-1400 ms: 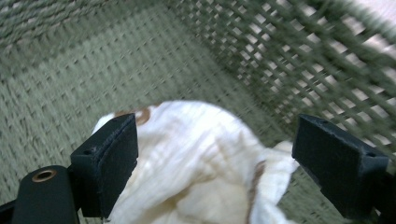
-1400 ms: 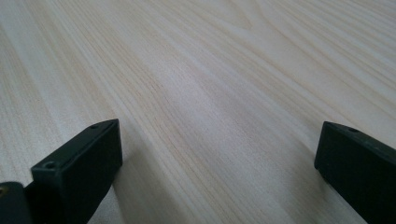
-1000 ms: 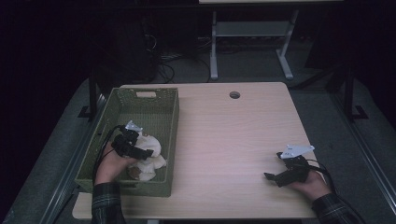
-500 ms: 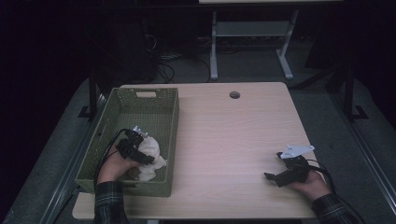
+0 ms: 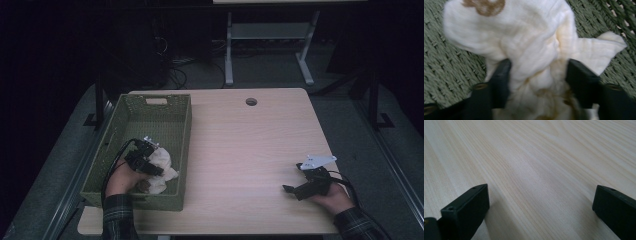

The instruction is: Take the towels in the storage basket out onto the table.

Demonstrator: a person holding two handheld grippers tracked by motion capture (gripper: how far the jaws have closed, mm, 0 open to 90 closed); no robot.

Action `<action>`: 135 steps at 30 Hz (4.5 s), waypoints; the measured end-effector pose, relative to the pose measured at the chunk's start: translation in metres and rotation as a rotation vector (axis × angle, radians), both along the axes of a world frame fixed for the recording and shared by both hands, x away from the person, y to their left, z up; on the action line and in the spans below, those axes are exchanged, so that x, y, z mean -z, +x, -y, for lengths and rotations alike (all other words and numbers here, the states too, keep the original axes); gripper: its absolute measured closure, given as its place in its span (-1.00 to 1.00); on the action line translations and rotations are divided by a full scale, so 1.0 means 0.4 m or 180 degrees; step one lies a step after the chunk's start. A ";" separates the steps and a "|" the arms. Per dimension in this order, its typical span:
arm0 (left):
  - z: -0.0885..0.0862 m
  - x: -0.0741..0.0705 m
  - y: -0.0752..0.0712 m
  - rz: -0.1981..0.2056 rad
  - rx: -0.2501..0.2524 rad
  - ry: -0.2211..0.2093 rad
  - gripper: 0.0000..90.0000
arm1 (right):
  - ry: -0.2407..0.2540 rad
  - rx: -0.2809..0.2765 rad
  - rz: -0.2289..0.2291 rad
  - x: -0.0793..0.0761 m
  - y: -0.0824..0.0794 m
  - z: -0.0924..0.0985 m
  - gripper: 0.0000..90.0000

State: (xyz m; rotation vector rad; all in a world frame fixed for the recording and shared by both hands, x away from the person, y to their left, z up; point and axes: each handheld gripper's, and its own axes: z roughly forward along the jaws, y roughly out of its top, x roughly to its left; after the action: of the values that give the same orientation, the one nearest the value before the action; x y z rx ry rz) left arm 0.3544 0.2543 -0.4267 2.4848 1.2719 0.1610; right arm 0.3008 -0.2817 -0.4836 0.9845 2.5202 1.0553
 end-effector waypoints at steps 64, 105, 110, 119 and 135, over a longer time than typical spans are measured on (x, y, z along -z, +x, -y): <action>0.093 -0.339 -0.071 0.1430 0.0609 -0.1900 0.70 | -0.0004 0.0002 -0.0005 -0.001 0.001 -0.001 -0.99; 0.474 -0.285 -0.022 0.1163 0.1356 -0.1945 0.69 | -0.0004 0.0005 -0.0007 -0.001 0.001 -0.001 -0.99; 0.514 -0.264 -0.016 0.1134 0.1374 -0.1951 0.69 | 0.0005 0.0012 -0.0018 -0.001 0.001 -0.001 -0.99; 0.592 -0.191 -0.004 0.0983 0.1450 -0.1863 0.69 | 0.0004 0.0010 -0.0016 -0.001 0.001 -0.001 -0.99; 0.711 0.001 0.047 0.0653 0.1605 -0.1542 0.68 | -0.0008 0.0005 -0.0008 -0.001 0.001 -0.001 -0.99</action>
State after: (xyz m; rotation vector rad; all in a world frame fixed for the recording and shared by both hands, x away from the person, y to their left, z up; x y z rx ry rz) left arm 0.3734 -0.0300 -0.4269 2.2037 0.4972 -0.0193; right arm 0.3012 -0.2814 -0.4833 0.9877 2.5216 1.0509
